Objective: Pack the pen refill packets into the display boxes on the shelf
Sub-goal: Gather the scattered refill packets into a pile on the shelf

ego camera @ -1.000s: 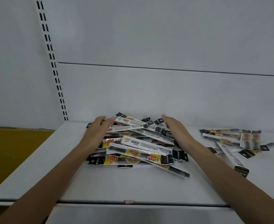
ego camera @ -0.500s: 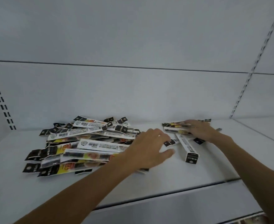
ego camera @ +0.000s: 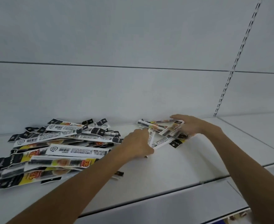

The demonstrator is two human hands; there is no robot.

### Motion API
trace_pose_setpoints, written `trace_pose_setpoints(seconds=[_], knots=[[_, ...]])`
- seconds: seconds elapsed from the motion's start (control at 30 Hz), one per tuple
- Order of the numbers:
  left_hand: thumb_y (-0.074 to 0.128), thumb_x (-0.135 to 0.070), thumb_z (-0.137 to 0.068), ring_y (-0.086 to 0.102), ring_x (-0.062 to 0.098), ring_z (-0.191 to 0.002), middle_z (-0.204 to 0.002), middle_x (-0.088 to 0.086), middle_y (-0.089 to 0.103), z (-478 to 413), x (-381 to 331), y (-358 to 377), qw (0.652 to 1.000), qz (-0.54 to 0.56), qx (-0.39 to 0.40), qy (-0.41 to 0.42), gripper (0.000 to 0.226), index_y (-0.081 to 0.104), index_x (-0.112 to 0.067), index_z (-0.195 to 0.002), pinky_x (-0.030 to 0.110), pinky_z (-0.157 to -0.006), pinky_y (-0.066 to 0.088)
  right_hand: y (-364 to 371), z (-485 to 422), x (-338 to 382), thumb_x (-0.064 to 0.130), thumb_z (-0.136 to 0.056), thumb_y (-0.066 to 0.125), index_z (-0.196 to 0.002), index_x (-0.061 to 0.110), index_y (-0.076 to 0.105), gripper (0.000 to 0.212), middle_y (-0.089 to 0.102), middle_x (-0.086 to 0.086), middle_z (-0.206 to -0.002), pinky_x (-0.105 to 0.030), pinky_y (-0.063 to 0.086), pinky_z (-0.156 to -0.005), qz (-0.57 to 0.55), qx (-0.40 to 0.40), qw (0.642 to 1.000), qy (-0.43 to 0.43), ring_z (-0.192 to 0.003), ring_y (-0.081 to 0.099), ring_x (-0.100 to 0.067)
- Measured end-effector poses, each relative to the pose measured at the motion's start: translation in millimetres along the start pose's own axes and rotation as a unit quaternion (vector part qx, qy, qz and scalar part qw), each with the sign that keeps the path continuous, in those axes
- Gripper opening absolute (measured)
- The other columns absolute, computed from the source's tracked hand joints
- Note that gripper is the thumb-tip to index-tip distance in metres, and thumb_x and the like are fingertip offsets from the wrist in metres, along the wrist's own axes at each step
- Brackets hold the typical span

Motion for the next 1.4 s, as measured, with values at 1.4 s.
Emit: trace_pose_setpoints(seconds=[1.4], knots=[[0.053,-0.016,-0.09,0.047,0.015,-0.089,-0.115,0.007,0.057,67,115,-103,0.976,0.002,-0.216,0.037,0.04,0.047,-0.024,-0.129,0.027,-0.072,0.032,32,57,-25,0.073,-0.059,0.062,-0.124,0.04,0.046,0.074,0.038,0.02,-0.123,-0.036,0.024,-0.109,0.073,0.076,0.994,-0.018,-0.128,0.027,-0.011]])
Point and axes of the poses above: each hand's wrist, its own z-axis away from the middle knuckle, its own y-axis out of the palm, x = y × z, the point moved 10 cm from there along -z, towards the middle knuckle
